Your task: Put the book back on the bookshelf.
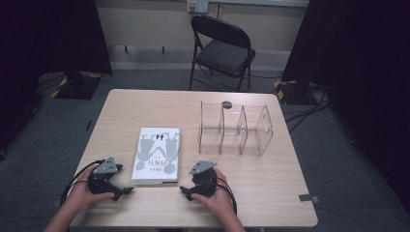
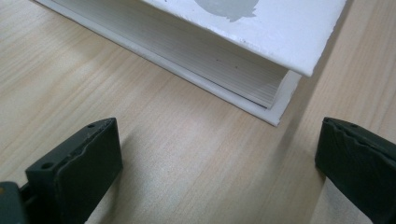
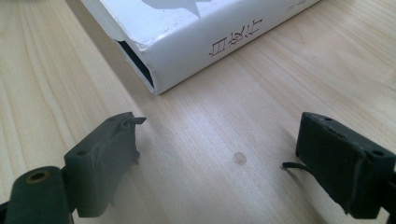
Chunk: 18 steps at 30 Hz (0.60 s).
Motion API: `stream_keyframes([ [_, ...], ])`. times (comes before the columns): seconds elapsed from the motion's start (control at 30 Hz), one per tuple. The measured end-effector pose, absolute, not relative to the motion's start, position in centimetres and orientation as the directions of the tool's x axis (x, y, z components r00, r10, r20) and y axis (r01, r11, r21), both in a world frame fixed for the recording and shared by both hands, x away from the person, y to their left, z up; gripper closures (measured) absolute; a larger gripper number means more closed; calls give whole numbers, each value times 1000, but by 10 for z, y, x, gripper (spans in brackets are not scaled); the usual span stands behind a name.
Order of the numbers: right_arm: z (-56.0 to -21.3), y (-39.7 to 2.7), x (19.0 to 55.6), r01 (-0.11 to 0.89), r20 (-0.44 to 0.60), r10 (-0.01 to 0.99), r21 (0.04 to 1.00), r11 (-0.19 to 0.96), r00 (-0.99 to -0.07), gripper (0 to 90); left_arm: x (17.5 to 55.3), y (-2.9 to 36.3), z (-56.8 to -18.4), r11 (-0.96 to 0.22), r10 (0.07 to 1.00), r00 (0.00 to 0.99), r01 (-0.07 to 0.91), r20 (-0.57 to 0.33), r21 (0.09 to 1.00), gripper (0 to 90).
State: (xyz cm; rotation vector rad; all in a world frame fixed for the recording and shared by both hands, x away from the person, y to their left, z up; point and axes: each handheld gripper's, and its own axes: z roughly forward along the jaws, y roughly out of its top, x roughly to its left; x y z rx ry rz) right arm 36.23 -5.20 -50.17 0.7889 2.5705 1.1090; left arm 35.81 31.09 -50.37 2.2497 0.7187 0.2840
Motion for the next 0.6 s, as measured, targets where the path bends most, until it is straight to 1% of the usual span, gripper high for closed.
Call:
stream_keyframes([
  [0.17,-502,-52,362,384,-1,560,727,569,-829,117,359,311,-503,-575,572,821,404,-4,712,0],
  [0.27,-502,-52,362,387,1,563,727,568,-827,116,359,308,-504,-557,585,811,415,-15,719,0],
  [0.4,-502,-52,362,383,-2,560,727,569,-828,116,359,306,-504,-557,578,816,414,-22,720,6],
  [0.43,-502,-52,362,384,-1,560,727,569,-828,117,359,306,-503,-564,573,819,398,-4,723,27],
  [0.47,-502,-52,362,384,-1,560,727,569,-828,116,359,306,-502,-557,569,822,398,-14,729,69],
  [0.53,-502,-52,362,384,-1,560,727,569,-828,116,359,306,-500,-570,550,835,373,2,732,186],
  [0.6,-502,-52,362,383,-1,559,727,569,-829,116,358,305,-500,-562,555,832,383,-9,733,188],
])
